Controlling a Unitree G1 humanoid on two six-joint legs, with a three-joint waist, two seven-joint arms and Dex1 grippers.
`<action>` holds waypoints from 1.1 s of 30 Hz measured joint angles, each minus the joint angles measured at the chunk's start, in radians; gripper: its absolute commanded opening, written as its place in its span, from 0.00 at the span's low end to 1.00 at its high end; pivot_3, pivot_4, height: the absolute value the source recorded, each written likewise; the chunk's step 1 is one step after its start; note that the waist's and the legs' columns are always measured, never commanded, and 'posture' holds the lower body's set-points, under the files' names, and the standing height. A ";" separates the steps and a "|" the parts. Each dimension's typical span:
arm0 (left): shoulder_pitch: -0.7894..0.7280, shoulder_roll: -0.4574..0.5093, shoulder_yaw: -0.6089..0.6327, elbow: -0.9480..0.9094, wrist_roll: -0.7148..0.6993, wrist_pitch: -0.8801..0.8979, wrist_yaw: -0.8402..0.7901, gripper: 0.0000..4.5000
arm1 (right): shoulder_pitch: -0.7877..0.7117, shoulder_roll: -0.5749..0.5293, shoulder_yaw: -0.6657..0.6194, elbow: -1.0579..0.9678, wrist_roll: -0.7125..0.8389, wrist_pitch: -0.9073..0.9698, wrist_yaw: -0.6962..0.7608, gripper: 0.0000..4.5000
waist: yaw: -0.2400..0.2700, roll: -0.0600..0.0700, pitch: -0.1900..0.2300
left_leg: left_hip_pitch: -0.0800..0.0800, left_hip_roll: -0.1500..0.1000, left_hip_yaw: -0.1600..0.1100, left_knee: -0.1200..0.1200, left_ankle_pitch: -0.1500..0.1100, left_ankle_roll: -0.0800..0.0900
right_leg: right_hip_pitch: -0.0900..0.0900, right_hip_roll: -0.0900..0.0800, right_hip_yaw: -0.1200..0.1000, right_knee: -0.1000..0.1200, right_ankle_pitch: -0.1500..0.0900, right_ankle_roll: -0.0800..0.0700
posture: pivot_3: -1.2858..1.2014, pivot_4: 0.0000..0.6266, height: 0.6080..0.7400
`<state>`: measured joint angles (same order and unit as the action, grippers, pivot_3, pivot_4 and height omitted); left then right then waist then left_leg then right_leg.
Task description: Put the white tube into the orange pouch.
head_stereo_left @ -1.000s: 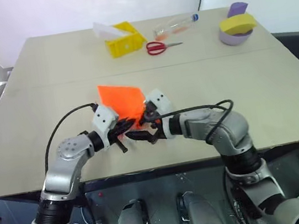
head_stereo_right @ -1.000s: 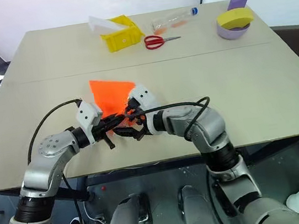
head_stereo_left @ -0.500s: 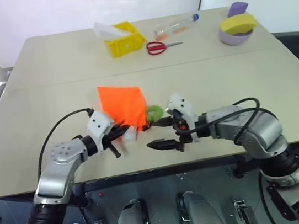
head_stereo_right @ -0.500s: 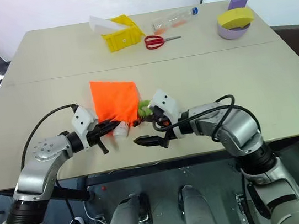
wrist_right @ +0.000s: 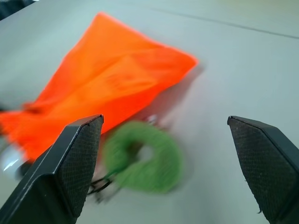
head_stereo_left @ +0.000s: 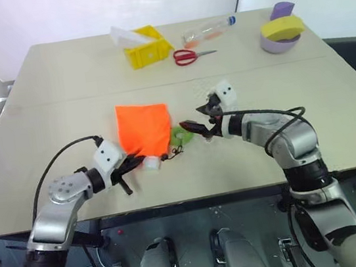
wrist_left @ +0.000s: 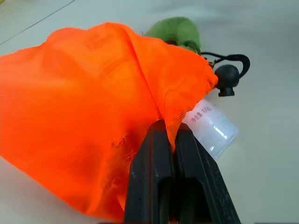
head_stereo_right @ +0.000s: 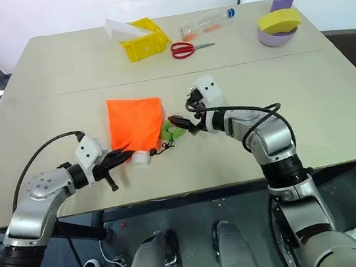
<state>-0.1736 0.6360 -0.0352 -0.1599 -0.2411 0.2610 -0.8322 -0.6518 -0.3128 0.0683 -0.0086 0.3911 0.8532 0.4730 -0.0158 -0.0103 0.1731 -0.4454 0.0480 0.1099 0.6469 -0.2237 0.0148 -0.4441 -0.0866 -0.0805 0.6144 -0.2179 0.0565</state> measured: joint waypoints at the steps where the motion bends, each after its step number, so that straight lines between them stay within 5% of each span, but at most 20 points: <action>1: 0.002 0.000 -0.001 0.001 0.003 -0.011 0.000 0.00 | -0.006 0.017 0.000 0.020 -0.016 -0.011 -0.020 0.98 | 0.000 0.000 0.000 | 0.000 0.000 0.000 0.000 0.000 0.000 | 0.000 0.000 0.000 0.000 0.000 0.000 | 0.52 0.24 1.00; 20: 0.004 -0.020 -0.001 -0.004 0.010 -0.005 0.006 0.00 | -0.004 0.062 0.116 0.095 -0.153 0.010 -0.063 0.98 | 0.000 0.000 0.000 | 0.000 0.000 0.000 0.000 0.001 0.002 | 0.000 0.000 0.000 0.000 0.000 0.000 | 0.52 0.24 1.00; 24: 0.004 -0.024 -0.001 -0.008 0.010 -0.003 0.007 0.00 | -0.004 0.054 0.151 0.097 -0.194 0.005 -0.063 0.61 | 0.001 0.000 0.000 | 0.000 0.000 0.000 0.000 0.001 0.002 | 0.000 0.000 0.000 0.000 0.000 0.000 | 0.52 0.24 1.00; 29: 0.002 -0.029 0.000 -0.012 -0.003 0.017 0.007 0.00 | -0.003 0.028 0.154 0.096 -0.203 -0.011 -0.044 0.01 | 0.003 0.000 0.000 | 0.000 0.000 0.000 0.000 0.001 0.002 | 0.001 -0.001 0.000 0.000 0.000 0.000 | 0.52 0.24 1.00; 33: 0.002 -0.034 0.004 -0.020 -0.020 0.043 0.008 0.00 | 0.015 -0.008 0.125 0.086 -0.202 -0.018 -0.034 0.01 | 0.004 0.000 0.000 | 0.000 0.000 0.000 0.000 0.001 0.002 | 0.001 -0.001 0.000 0.000 0.000 0.000 | 0.52 0.24 1.00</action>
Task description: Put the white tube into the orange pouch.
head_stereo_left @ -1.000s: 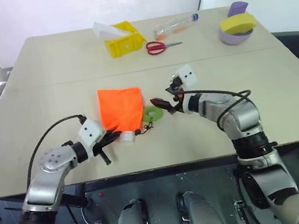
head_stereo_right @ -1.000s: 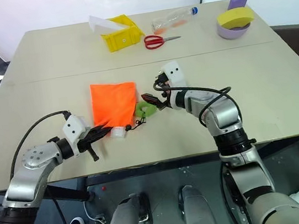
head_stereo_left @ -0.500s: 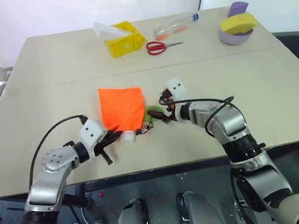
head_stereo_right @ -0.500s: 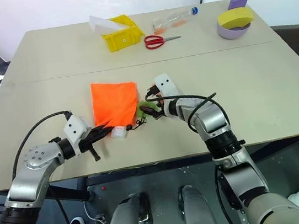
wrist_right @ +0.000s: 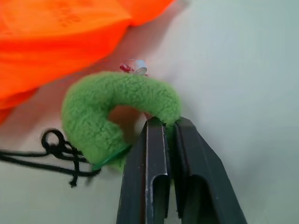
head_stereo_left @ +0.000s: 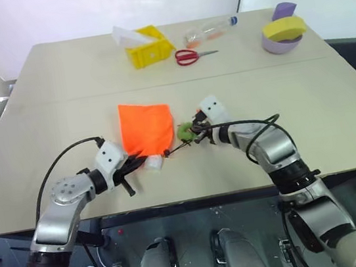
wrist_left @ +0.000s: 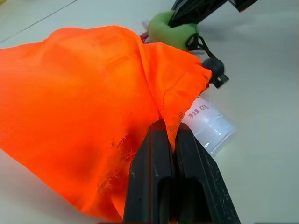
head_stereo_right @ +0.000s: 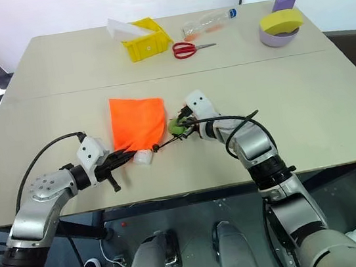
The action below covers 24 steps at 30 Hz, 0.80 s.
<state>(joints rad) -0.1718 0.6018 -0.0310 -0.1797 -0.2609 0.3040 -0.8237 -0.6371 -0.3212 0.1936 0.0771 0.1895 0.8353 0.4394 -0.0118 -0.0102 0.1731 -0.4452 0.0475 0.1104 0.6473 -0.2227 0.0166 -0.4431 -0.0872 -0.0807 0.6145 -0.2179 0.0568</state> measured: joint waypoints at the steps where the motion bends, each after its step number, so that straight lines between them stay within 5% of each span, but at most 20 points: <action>1: 0.000 -0.005 0.003 -0.001 -0.008 0.011 0.000 0.00 | 0.009 -0.010 -0.014 -0.007 0.002 0.002 0.000 0.01 | 0.001 0.000 0.000 | 0.000 0.000 0.000 0.000 0.000 0.000 | 0.000 0.000 0.000 0.000 0.000 0.000 | 0.52 0.24 1.00; 10: -0.027 -0.034 0.002 0.002 -0.034 0.060 -0.001 0.00 | 0.125 -0.073 -0.122 -0.114 0.031 0.033 0.007 0.01 | 0.001 0.000 0.000 | 0.001 0.000 0.000 0.000 0.000 0.000 | 0.001 0.001 0.000 0.000 0.000 0.000 | 0.52 0.24 1.00; 17: -0.036 -0.029 0.004 0.013 -0.073 0.088 -0.048 0.75 | 0.127 -0.058 -0.144 -0.122 0.031 0.054 -0.029 0.00 | -0.001 0.000 0.000 | 0.000 0.000 0.000 0.001 0.000 0.000 | 0.001 0.001 0.000 0.000 0.000 0.000 | 0.52 0.24 1.00; 24: -0.046 0.049 0.051 -0.018 -0.207 0.150 -0.176 0.75 | 0.127 -0.058 -0.144 -0.123 0.030 0.054 -0.030 0.00 | -0.001 0.000 0.000 | 0.000 0.000 0.000 0.001 0.000 0.000 | 0.001 0.001 -0.001 0.000 0.000 0.000 | 0.52 0.24 1.00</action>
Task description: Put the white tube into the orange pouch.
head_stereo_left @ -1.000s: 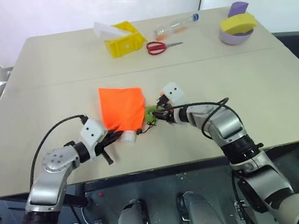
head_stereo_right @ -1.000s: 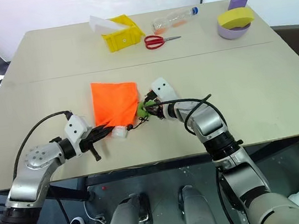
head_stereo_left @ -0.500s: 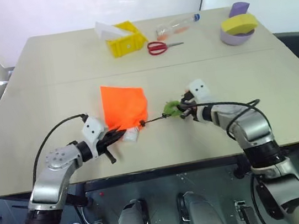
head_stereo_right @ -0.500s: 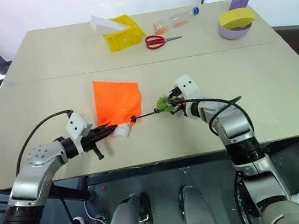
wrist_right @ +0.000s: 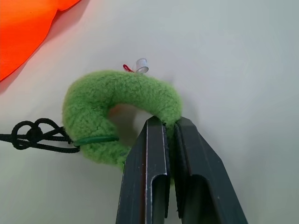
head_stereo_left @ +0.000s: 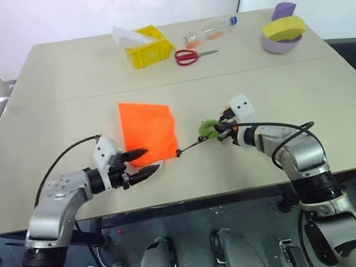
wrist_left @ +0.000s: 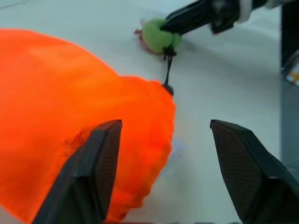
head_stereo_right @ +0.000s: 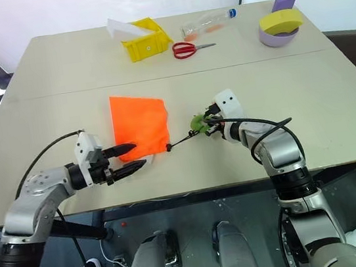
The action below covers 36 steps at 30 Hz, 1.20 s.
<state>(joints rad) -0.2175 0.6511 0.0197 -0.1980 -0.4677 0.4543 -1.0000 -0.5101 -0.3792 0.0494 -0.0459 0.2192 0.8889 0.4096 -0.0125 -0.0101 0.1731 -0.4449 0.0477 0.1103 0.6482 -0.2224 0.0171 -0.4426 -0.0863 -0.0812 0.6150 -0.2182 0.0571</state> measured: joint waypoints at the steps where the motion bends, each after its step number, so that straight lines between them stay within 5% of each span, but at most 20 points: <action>1: -0.015 0.010 0.001 -0.001 0.000 -0.005 -0.011 0.75 | 0.000 -0.001 0.000 0.000 -0.001 0.000 0.000 0.00 | 0.001 0.000 0.000 | 0.000 0.000 0.000 0.000 0.000 0.000 | 0.000 0.000 0.000 0.000 0.000 0.000 | 0.52 0.24 1.00; 8: -0.245 -0.016 -0.194 0.062 0.211 -0.300 -0.110 0.75 | -0.005 0.013 0.007 0.012 -0.010 -0.016 -0.005 0.00 | -0.001 0.000 0.000 | 0.000 -0.001 0.001 0.000 0.000 0.000 | 0.001 0.000 0.000 0.000 0.000 0.000 | 0.52 0.24 1.00; 13: -0.337 -0.084 -0.324 0.284 0.326 -0.440 -0.161 0.75 | -0.013 0.020 0.020 0.019 -0.019 -0.024 -0.009 0.00 | -0.002 0.000 0.000 | 0.000 0.001 0.001 0.000 0.001 0.001 | 0.000 0.005 0.000 0.003 0.000 0.001 | 0.52 0.24 1.00; 21: -0.537 -0.138 -0.385 0.584 0.449 -0.580 -0.198 0.75 | -0.019 0.031 0.019 0.029 -0.022 -0.024 -0.026 0.00 | -0.003 0.000 0.000 | 0.001 0.001 0.000 0.003 0.001 0.001 | 0.000 0.004 0.000 0.004 0.000 0.000 | 0.52 0.24 1.00; 32: -0.550 -0.198 -0.398 0.700 0.482 -0.651 -0.250 0.75 | -0.019 0.038 0.019 0.029 -0.022 -0.024 -0.038 0.00 | -0.002 0.000 0.000 | 0.001 0.001 0.000 0.004 0.001 0.001 | 0.001 0.005 0.000 0.006 0.000 0.001 | 0.52 0.24 1.00; 36: -0.581 -0.198 -0.406 0.744 0.534 -0.686 -0.234 0.46 | -0.019 0.042 0.019 0.029 -0.023 -0.024 -0.042 0.00 | -0.002 0.000 0.000 | 0.002 0.001 0.000 0.005 0.001 0.001 | 0.001 0.004 0.000 0.008 0.000 0.001 | 0.52 0.24 1.00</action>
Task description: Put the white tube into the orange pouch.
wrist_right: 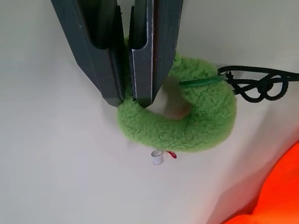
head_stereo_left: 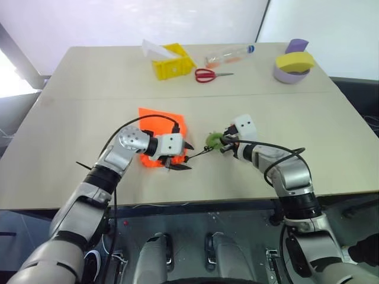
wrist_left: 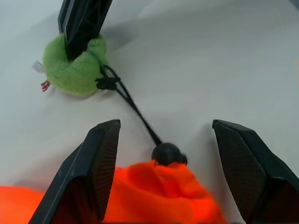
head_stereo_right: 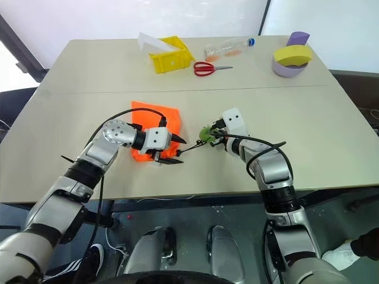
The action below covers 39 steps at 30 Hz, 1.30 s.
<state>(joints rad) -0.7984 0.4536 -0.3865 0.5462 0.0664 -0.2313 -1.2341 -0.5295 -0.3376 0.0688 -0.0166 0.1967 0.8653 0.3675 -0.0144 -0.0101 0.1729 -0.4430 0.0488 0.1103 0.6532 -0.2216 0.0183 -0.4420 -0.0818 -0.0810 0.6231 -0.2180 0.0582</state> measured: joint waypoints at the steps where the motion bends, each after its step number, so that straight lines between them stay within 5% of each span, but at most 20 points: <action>1: -0.006 0.000 -0.001 0.006 0.010 -0.003 0.007 0.33 | 0.000 0.002 0.000 0.000 0.000 0.000 -0.001 0.00 | 0.000 0.000 0.000 | 0.000 0.000 0.000 0.000 0.000 0.000 | 0.000 0.000 0.000 0.001 0.000 0.000 | 0.52 0.24 1.00; 4: -0.029 0.002 0.004 0.026 0.026 0.006 0.020 0.02 | 0.000 0.004 0.000 0.000 -0.001 0.000 -0.006 0.00 | -0.001 0.000 0.000 | 0.000 0.000 0.000 0.001 0.000 0.000 | 0.000 0.000 0.000 0.002 0.000 0.000 | 0.52 0.24 1.00; 13: -0.004 -0.003 0.032 -0.003 -0.025 0.112 -0.025 0.02 | -0.048 0.009 -0.046 0.048 0.008 -0.007 -0.027 0.00 | -0.001 0.000 0.000 | 0.000 0.000 -0.001 0.002 0.000 0.000 | -0.001 0.000 0.000 0.005 0.000 0.000 | 0.52 0.24 1.00; 19: 0.022 -0.030 0.155 -0.101 -0.262 0.463 -0.094 0.02 | -0.140 0.050 -0.226 0.122 0.084 -0.002 -0.101 0.00 | 0.000 0.000 0.000 | -0.002 0.000 -0.002 0.005 0.000 0.000 | -0.001 0.000 0.000 0.006 0.001 0.004 | 0.52 0.24 1.00; 23: 0.042 0.007 0.207 -0.173 -0.349 0.596 -0.126 0.02 | -0.149 0.049 -0.238 0.134 0.097 0.002 -0.107 0.00 | -0.003 0.000 0.000 | -0.002 0.000 -0.001 0.004 0.000 0.000 | -0.001 0.000 0.000 0.006 0.000 0.005 | 0.52 0.24 1.00; 39: 0.125 0.084 0.186 -0.247 -0.338 0.543 -0.151 0.02 | -0.164 0.027 -0.226 0.213 0.102 -0.031 -0.107 0.00 | -0.002 0.000 0.001 | -0.002 0.000 -0.001 0.006 0.000 0.000 | -0.001 -0.001 0.000 0.007 -0.001 0.001 | 0.52 0.24 1.00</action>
<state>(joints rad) -0.6736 0.5377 -0.2007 0.2992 -0.2714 0.3120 -1.3848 -0.6939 -0.3103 -0.1572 0.1962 0.2986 0.8340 0.2606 -0.0169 -0.0098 0.1735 -0.4451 0.0488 0.1088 0.6591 -0.2216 0.0183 -0.4433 -0.0825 -0.0808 0.6296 -0.2193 0.0596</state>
